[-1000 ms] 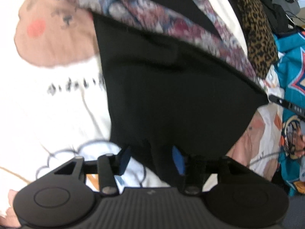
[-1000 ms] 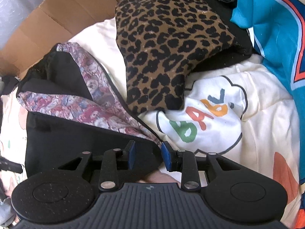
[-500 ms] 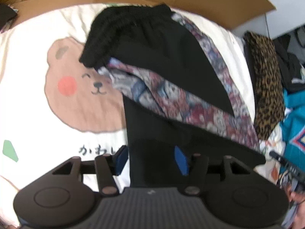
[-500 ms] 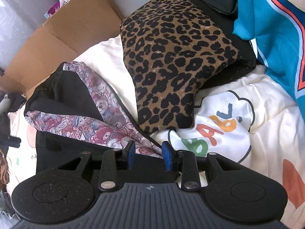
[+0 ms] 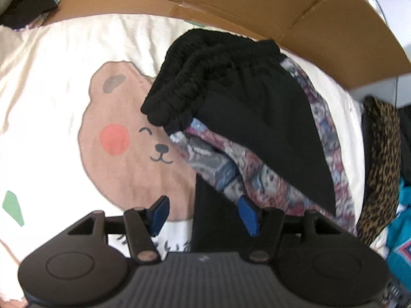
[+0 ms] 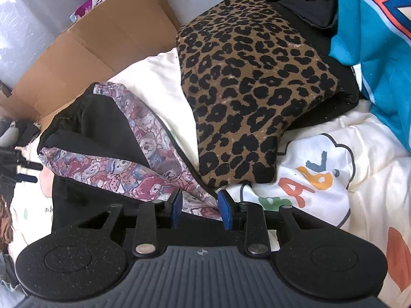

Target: Fold clothes

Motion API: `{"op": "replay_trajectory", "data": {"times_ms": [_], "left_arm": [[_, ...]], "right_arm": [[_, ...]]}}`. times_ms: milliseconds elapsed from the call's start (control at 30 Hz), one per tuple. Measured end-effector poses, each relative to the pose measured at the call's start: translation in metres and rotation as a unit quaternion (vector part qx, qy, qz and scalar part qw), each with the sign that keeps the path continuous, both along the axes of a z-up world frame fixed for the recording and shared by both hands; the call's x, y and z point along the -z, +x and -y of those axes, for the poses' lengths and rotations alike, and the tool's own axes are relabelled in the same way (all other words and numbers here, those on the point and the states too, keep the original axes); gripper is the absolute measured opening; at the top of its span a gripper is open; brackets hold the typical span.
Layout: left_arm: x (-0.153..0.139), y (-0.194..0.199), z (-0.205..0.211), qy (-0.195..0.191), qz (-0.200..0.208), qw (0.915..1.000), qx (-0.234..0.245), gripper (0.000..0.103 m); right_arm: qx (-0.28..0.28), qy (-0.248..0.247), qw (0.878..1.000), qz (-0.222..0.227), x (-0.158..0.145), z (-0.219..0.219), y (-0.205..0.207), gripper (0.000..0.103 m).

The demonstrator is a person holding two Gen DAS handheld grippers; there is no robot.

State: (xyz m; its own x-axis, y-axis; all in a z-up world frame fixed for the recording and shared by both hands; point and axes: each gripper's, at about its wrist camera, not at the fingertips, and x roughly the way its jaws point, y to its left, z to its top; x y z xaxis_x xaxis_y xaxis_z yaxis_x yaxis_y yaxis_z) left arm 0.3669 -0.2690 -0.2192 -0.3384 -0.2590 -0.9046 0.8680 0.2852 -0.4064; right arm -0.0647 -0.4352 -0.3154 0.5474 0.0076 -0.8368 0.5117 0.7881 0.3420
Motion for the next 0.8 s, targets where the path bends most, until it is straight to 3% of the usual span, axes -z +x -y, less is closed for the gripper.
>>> {"op": "replay_trajectory", "data": {"times_ms": [200,533,567,733,800], "left_arm": [[0.012,0.009,0.009,-0.009,-0.003,0.9997,-0.021,0.063],[0.040,0.036,-0.004,-0.036,-0.067,0.9926,-0.095,0.067],[0.042,0.038,-0.005,-0.039,-0.071,0.9918,-0.098,0.067],[0.048,0.039,-0.002,-0.054,-0.077,0.9906,-0.100,0.067],[0.049,0.038,-0.001,-0.061,-0.081,0.9897,-0.101,0.062]], "right_arm": [[-0.020,0.004,1.000,0.022,-0.005,-0.009,0.012,0.042],[-0.076,0.007,0.996,0.047,-0.005,-0.041,0.038,0.046],[-0.079,0.006,0.996,0.047,-0.005,-0.043,0.039,0.051],[-0.095,0.000,0.994,0.045,-0.001,-0.053,0.046,0.053],[-0.094,0.000,0.995,0.043,0.000,-0.054,0.047,0.055]]}}
